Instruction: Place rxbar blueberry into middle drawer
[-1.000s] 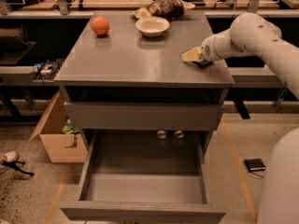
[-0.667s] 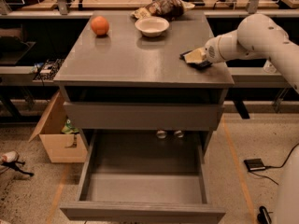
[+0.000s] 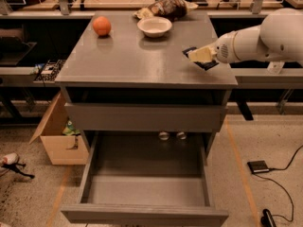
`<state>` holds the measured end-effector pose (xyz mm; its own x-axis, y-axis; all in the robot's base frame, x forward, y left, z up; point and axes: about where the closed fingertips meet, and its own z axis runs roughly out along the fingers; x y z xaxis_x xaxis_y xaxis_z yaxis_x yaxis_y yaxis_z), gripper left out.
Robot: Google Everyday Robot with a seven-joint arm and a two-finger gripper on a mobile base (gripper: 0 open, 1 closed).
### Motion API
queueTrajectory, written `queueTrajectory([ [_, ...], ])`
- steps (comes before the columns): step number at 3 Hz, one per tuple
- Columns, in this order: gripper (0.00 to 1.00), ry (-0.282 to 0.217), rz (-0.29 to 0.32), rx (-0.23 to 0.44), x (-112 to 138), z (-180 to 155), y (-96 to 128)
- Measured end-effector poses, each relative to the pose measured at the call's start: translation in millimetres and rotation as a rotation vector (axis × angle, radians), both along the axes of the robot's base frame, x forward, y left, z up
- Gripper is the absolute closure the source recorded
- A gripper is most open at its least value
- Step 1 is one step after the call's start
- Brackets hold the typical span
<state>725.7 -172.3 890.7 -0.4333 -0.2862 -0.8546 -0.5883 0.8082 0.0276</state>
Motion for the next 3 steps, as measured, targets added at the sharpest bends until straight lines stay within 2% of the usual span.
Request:
queueTrajectory([
  [1,1.0,0.021,0.071,-0.034,-37.4,17.4,10.4],
  [2,1.0,0.111,0.209,0.013,-61.7,3.1,38.2],
  [3,1.0,0.149,0.241,0.015,-71.1,-4.4,43.3],
])
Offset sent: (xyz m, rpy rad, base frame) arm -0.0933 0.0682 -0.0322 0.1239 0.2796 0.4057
